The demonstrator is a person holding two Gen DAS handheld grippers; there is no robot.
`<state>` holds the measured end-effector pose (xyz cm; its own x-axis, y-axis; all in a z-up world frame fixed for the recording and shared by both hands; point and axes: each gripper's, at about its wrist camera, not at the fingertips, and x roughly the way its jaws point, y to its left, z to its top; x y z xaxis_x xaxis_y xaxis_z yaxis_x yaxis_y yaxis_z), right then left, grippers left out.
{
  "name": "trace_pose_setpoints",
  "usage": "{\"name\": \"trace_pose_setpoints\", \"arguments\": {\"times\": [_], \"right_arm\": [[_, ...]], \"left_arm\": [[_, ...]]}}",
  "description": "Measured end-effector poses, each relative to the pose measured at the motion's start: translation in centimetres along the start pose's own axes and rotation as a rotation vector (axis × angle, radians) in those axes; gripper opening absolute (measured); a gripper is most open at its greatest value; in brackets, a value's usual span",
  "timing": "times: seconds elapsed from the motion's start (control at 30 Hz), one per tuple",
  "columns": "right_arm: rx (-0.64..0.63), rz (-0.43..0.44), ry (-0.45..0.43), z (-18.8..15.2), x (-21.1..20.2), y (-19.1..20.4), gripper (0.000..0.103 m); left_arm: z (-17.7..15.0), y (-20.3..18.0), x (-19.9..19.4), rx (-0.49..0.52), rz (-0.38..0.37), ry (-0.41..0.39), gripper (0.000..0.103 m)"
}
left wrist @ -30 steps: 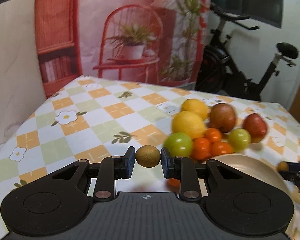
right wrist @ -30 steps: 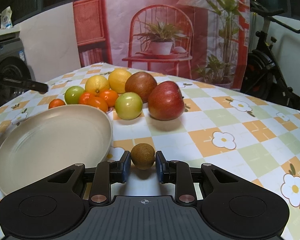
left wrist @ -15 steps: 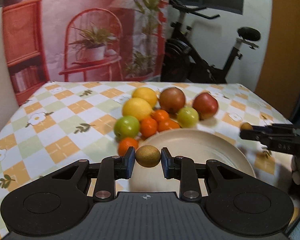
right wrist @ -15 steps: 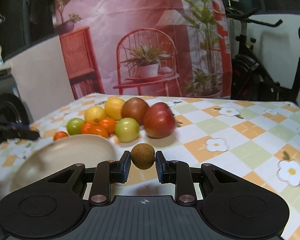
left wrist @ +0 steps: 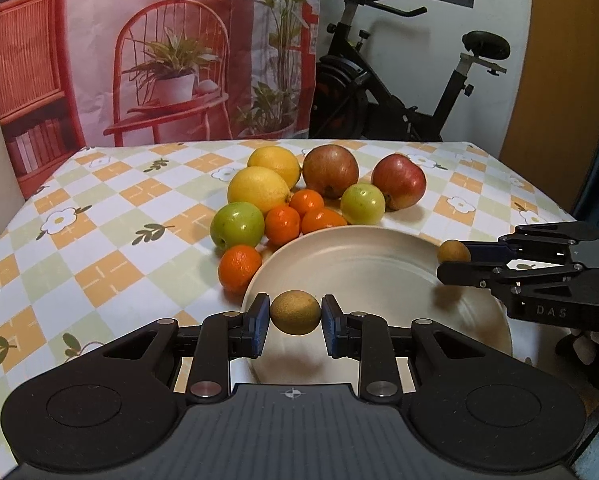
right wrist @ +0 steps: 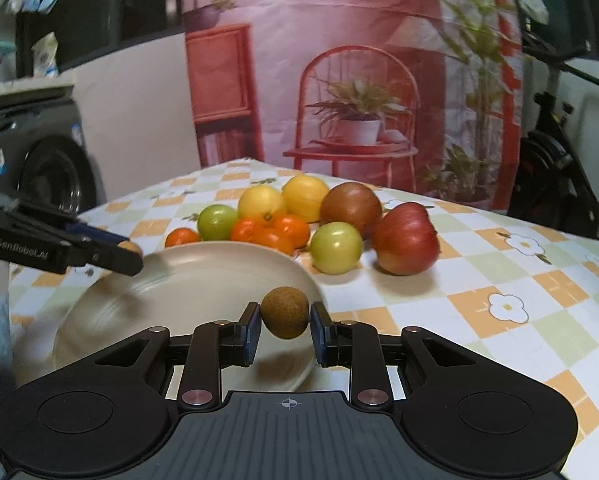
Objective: Organize fruits
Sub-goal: 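Lower both grippers into the plate and open them to release the fruits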
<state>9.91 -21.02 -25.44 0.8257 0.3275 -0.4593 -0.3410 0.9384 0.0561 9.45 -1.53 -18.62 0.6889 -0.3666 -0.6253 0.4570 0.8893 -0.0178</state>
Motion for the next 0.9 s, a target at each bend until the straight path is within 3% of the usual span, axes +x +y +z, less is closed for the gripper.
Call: {"name": "trace_pose_setpoints", "arguments": {"times": [0.9], "right_arm": [[0.014, 0.009, 0.004, -0.10, -0.03, -0.41, 0.026]], "left_arm": [[-0.26, -0.03, 0.34, 0.010, 0.033, 0.017, 0.030]]}}
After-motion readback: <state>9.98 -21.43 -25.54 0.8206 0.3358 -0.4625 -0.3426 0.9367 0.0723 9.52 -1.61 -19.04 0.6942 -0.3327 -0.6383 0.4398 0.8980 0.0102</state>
